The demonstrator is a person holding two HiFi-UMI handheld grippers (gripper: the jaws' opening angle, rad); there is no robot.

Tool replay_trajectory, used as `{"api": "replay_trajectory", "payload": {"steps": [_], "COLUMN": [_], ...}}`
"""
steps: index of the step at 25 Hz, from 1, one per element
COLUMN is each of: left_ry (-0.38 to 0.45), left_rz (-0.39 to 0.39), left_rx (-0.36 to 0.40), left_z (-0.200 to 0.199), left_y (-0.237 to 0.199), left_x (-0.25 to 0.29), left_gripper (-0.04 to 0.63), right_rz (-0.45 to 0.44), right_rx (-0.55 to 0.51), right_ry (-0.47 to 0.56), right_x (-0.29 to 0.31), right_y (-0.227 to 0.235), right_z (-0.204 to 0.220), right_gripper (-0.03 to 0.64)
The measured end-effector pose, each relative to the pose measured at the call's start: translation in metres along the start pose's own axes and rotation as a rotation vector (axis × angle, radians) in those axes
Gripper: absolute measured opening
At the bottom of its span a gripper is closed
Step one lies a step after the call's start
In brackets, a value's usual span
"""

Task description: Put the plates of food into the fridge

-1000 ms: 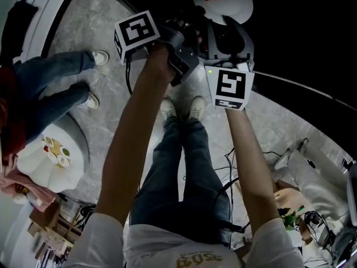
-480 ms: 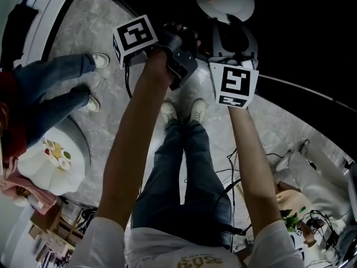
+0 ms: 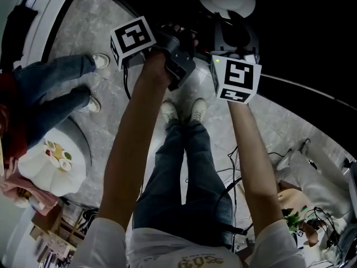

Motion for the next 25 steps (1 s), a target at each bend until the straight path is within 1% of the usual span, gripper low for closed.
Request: {"api": "replay_trajectory", "payload": {"steps": [4, 5, 8, 9, 13, 15, 18, 23, 25], "left_ry": [0.011, 0.015, 0.032, 0.035, 0.033, 0.036, 0.049, 0.068, 0.082], "left_rz": [0.006, 0.007, 0.007, 0.008, 0.013, 0.006, -0.006, -0.018, -0.026], "left_rx": [-0.006, -0.012, -0.024, -0.025, -0.016, -0.008, 0.025, 0.068, 0.108], "left_z": [-0.001, -0.001, -0.002, -0.002, -0.001, -0.001, -0.003, -0.001, 0.001], "left_y": [0.0, 0.0, 0.0, 0.001, 0.001, 0.0, -0.001, -0.001, 0.0], "left_x": [0.0, -0.001, -0.002, -0.002, -0.003, -0.006, -0.011, -0.024, -0.031], "left_gripper": [0.074, 0.066, 0.012, 0.006, 0.006, 0.006, 0.006, 0.006, 0.006], "right_rz": [-0.002, -0.002, -0.007, -0.012, -0.032, -0.02, 0.016, -0.003, -0.014], "right_rx": [0.006, 0.005, 0.011, 0.022, 0.058, 0.075, 0.124, 0.12, 0.122], "right_ry": [0.017, 0.019, 0.023, 0.023, 0.015, 0.005, -0.009, -0.025, -0.027], "right_x": [0.0, -0.002, -0.008, -0.008, -0.014, -0.02, -0.033, -0.052, -0.058], "right_y": [0.0, 0.001, 0.002, 0.002, -0.002, -0.006, -0.007, -0.017, -0.018], "right_z": [-0.004, -0.004, -0.004, -0.003, -0.001, 0.0, 0.001, -0.002, -0.004], "right_gripper": [0.124, 0.115, 0.024, 0.011, 0.009, 0.009, 0.009, 0.009, 0.009]}}
Point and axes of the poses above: the fingertips, and each gripper's own axes: x forward along the fingers, y to its right, z out of its underside, the point moved 6 cm from there along -x, backward along the fingers, and after that the axes turned 12 degrees about y, right-handed, at the moved point
